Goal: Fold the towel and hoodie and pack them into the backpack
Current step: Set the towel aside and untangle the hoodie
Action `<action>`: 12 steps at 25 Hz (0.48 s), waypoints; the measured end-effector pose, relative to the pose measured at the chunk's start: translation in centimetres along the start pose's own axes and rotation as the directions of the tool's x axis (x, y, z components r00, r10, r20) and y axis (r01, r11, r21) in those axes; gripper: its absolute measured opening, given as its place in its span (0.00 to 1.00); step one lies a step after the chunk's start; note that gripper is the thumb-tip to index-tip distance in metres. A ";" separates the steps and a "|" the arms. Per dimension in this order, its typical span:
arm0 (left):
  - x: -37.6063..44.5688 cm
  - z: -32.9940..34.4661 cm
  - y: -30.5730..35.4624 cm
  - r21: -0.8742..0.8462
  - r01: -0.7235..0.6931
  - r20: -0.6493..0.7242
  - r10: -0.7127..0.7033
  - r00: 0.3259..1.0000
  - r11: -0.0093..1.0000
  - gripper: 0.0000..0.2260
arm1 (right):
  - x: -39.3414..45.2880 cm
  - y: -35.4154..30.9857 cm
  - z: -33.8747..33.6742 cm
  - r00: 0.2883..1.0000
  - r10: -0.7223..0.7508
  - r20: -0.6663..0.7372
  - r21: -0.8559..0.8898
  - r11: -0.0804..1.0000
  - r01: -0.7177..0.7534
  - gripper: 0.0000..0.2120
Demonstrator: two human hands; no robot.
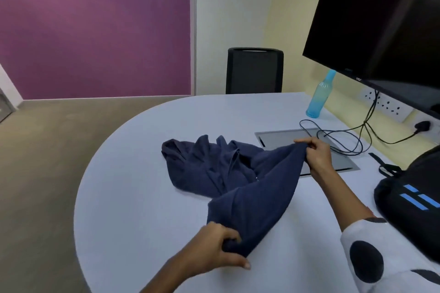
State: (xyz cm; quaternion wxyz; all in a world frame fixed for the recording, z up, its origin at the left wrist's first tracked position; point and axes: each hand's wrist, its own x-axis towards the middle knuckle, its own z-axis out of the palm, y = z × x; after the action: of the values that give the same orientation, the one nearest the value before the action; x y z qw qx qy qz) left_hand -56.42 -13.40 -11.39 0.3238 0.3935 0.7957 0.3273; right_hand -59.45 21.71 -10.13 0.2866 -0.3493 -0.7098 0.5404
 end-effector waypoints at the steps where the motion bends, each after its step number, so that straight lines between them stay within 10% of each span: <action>1: 1.0 1.7 -0.5 0.040 0.000 0.056 -0.002 0.998 0.999 0.16 | -0.3 -0.1 0.1 1.000 -0.009 0.017 0.009 1.000 0.009 0.18; 5: 3.8 5.8 -1.4 0.266 -0.011 0.158 -0.033 0.987 0.964 0.10 | -0.9 0.6 -0.3 0.999 -0.025 0.023 0.049 0.999 0.024 0.16; 12: 4.9 2.6 -5.2 0.087 0.105 -0.232 -0.083 0.969 0.991 0.05 | -0.6 2.5 -2.2 0.989 0.114 -0.095 0.103 0.989 -0.104 0.12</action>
State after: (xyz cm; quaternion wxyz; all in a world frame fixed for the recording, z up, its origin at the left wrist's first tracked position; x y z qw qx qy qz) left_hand -58.97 -11.07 -18.19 0.2257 0.3306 0.8605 0.3150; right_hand -56.94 22.89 -12.05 0.3089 -0.4000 -0.6471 0.5708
